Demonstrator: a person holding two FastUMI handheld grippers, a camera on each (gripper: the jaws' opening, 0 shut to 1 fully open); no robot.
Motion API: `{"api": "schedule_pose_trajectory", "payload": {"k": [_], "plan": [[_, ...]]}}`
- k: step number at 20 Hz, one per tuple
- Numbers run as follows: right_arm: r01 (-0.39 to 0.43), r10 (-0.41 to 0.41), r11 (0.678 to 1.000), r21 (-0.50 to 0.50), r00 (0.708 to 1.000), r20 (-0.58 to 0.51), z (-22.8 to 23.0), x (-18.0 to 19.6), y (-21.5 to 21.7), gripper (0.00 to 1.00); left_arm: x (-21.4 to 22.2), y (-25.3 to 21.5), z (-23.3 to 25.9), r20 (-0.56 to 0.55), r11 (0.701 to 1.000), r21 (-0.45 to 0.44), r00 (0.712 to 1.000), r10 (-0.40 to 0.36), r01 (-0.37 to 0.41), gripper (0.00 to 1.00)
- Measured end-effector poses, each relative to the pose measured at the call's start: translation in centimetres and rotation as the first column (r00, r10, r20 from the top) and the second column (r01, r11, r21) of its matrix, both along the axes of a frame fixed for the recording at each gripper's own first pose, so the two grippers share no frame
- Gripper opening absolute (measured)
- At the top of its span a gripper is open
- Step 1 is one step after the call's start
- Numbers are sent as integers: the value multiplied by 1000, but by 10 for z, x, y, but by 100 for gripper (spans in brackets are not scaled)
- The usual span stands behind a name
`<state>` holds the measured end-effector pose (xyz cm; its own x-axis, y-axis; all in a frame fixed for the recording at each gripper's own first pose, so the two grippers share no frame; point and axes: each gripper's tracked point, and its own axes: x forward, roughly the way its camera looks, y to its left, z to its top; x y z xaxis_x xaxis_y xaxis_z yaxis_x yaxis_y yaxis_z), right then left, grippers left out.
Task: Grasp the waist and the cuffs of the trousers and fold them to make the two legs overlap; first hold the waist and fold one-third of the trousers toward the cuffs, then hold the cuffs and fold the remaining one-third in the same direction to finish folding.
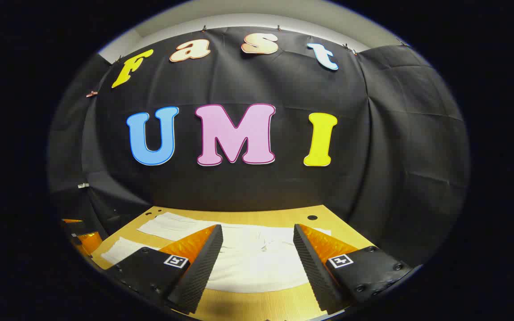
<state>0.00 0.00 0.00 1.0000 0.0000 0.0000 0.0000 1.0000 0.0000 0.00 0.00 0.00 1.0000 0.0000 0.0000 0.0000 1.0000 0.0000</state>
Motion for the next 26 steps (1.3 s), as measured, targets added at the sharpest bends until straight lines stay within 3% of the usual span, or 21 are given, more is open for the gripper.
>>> {"api": "schedule_pose_trajectory", "payload": {"k": [15,26], "plan": [[-4,4,1000,-10,1000,-9,-7,51,-26,97,58,-24,6,6,1000,2,1000,2,-2,97],[-45,41,996,-78,998,-49,-28,92,-53,98,66,-21,-9,-26,997,20,997,74,-73,97]]}}
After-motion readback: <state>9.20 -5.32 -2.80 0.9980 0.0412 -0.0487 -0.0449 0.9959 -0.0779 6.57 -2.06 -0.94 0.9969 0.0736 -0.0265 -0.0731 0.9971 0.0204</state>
